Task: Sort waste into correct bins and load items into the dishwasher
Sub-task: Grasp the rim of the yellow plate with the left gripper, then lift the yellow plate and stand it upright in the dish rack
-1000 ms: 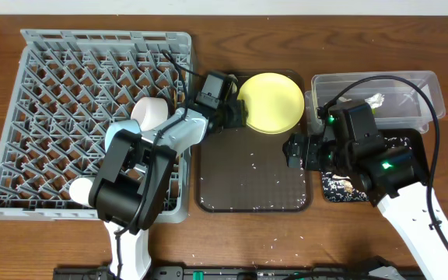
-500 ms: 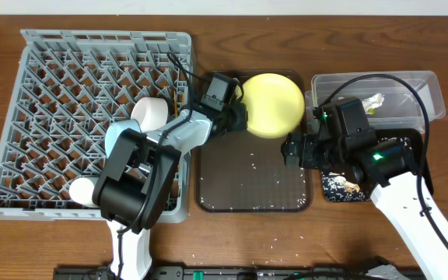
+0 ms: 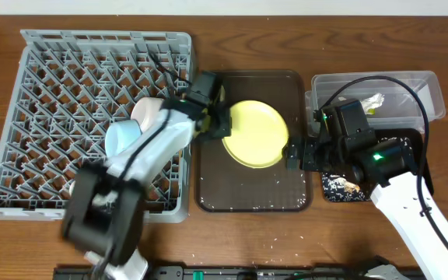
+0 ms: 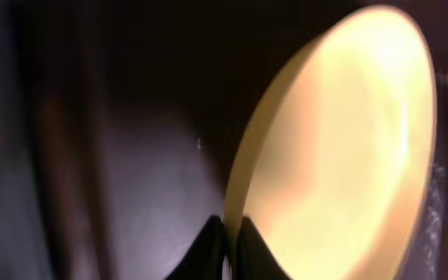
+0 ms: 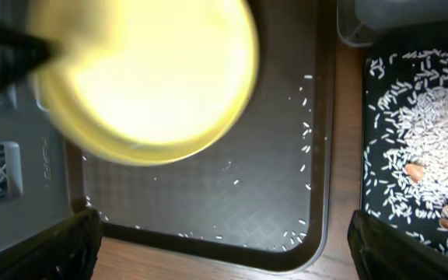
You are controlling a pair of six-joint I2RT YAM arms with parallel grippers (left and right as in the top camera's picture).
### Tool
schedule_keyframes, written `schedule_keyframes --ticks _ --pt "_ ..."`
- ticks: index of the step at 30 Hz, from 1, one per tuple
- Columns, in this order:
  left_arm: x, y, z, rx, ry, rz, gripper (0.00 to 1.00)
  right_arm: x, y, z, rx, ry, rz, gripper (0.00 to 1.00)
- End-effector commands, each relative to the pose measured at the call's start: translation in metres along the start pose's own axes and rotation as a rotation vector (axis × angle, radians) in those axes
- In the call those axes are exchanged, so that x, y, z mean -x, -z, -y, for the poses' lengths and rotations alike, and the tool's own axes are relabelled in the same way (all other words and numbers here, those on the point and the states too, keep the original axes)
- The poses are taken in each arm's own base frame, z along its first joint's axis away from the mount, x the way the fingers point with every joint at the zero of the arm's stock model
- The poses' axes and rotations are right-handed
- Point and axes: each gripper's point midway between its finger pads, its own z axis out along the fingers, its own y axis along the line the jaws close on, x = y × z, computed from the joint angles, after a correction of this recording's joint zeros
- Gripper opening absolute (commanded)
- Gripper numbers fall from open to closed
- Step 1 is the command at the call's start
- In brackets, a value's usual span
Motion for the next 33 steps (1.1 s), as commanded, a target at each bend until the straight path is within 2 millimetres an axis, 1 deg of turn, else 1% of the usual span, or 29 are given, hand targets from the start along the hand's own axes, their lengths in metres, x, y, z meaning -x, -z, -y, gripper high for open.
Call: schedule_keyframes --ticks 1,5,6,7,9,12,14,17,20,22,23,27,29,33 --pt "0.011 0.059 -0.001 0.039 -0.085 0.128 0.07 -0.001 -0.002 0.002 -0.003 -0.007 -0.006 0.98" --pt "0.005 0.116 -0.009 0.093 -0.117 0.220 0.07 -0.002 -0.002 0.002 -0.004 -0.007 -0.006 0.98" --pt "0.003 0.126 -0.012 0.112 -0.125 0.238 0.07 -0.001 -0.002 0.002 -0.004 -0.007 -0.006 0.98" --pt "0.001 0.139 -0.020 0.155 -0.139 0.264 0.07 -0.001 -0.002 0.002 -0.004 -0.007 -0.006 0.98" --pt "-0.003 0.171 -0.051 0.329 -0.125 0.329 0.07 -0.002 -0.002 0.002 -0.003 -0.007 -0.007 0.98" --pt "-0.007 0.212 -0.085 0.534 -0.097 0.419 0.07 -0.002 -0.002 0.002 -0.004 -0.007 -0.007 0.98" --pt "-0.009 0.232 -0.098 0.615 -0.081 0.470 0.08 -0.001 -0.002 0.002 -0.004 -0.007 -0.006 0.98" --pt "-0.008 0.251 -0.108 0.689 -0.062 0.525 0.08 -0.001 -0.002 0.001 -0.002 -0.006 -0.003 0.99" --pt "-0.007 0.260 -0.119 0.784 -0.056 0.542 0.08 -0.001 -0.002 0.002 -0.002 -0.006 -0.004 0.99" --pt "-0.006 0.261 -0.124 0.831 -0.062 0.531 0.08 -0.001 -0.002 0.002 -0.002 -0.006 -0.004 0.99" --pt "-0.006 0.258 -0.126 0.843 -0.067 0.515 0.08 -0.001 -0.002 0.002 -0.003 -0.007 -0.004 0.98" --pt "-0.008 0.237 -0.130 0.879 -0.100 0.424 0.07 -0.001 -0.002 0.002 -0.002 -0.007 -0.004 0.98" --pt "-0.007 0.222 -0.132 0.897 -0.116 0.375 0.08 -0.001 -0.002 0.002 -0.002 -0.006 -0.004 0.99" --pt "-0.007 0.197 -0.131 0.909 -0.150 0.298 0.07 -0.001 -0.002 0.002 -0.003 -0.007 -0.006 0.99"
